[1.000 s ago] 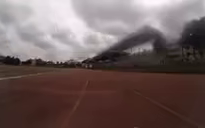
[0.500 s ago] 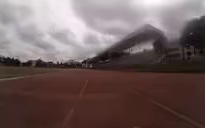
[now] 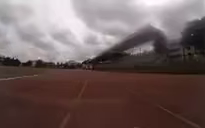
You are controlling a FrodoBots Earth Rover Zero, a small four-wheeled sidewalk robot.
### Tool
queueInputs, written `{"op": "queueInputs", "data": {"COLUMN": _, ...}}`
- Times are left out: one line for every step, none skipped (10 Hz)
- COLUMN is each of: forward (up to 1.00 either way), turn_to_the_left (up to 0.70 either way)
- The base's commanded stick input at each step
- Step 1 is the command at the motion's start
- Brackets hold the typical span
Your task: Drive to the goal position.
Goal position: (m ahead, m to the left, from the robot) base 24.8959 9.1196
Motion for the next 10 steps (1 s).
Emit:
{"op": "queueInputs", "data": {"forward": 0.7, "turn_to_the_left": 0.0}}
{"op": "queueInputs", "data": {"forward": 0.7, "turn_to_the_left": 0.0}}
{"op": "queueInputs", "data": {"forward": 0.7, "turn_to_the_left": 0.0}}
{"op": "queueInputs", "data": {"forward": 0.7, "turn_to_the_left": 0.0}}
{"op": "queueInputs", "data": {"forward": 0.7, "turn_to_the_left": 0.0}}
{"op": "queueInputs", "data": {"forward": 0.7, "turn_to_the_left": 0.0}}
{"op": "queueInputs", "data": {"forward": 0.7, "turn_to_the_left": 0.0}}
{"op": "queueInputs", "data": {"forward": 0.7, "turn_to_the_left": 0.0}}
{"op": "queueInputs", "data": {"forward": 0.7, "turn_to_the_left": 0.0}}
{"op": "queueInputs", "data": {"forward": 0.7, "turn_to_the_left": 0.0}}
